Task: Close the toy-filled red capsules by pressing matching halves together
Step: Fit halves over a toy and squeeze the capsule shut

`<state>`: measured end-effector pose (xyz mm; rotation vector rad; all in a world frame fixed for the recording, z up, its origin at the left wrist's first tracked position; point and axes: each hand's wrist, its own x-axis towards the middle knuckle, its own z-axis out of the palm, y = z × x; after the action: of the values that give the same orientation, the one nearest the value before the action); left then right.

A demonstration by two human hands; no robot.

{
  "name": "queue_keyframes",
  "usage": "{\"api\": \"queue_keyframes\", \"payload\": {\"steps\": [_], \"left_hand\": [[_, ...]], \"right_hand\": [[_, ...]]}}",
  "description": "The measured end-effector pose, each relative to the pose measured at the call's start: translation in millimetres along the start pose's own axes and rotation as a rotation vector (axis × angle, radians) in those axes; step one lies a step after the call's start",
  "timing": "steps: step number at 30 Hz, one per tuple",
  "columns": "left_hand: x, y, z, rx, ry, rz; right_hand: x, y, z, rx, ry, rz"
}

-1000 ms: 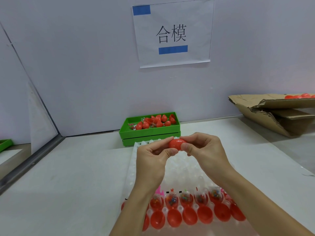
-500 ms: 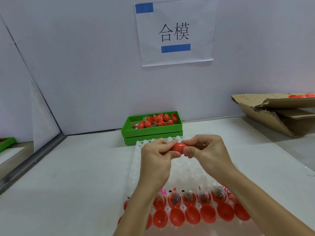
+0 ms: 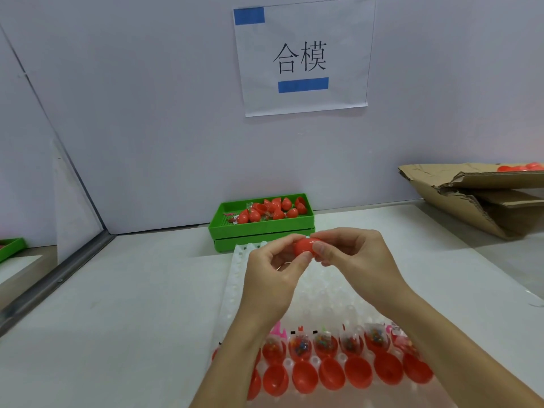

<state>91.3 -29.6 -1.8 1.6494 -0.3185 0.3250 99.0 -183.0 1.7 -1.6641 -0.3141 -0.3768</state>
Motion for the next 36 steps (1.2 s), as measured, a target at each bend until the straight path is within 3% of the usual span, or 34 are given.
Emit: {"api": "queue_keyframes", "payload": {"steps": [26,36], "left_hand": [[2.5,-5.4,-1.9,-0.275,-0.016,-0.059],[1.5,-3.1,-3.2,-0.244,-0.043,-0.036]], "right_hand": [[0.5,2.2,-2.2,0.131,0.048,0.056],[0.6,1.9,-2.6,0.133,0.046,0.049]]}}
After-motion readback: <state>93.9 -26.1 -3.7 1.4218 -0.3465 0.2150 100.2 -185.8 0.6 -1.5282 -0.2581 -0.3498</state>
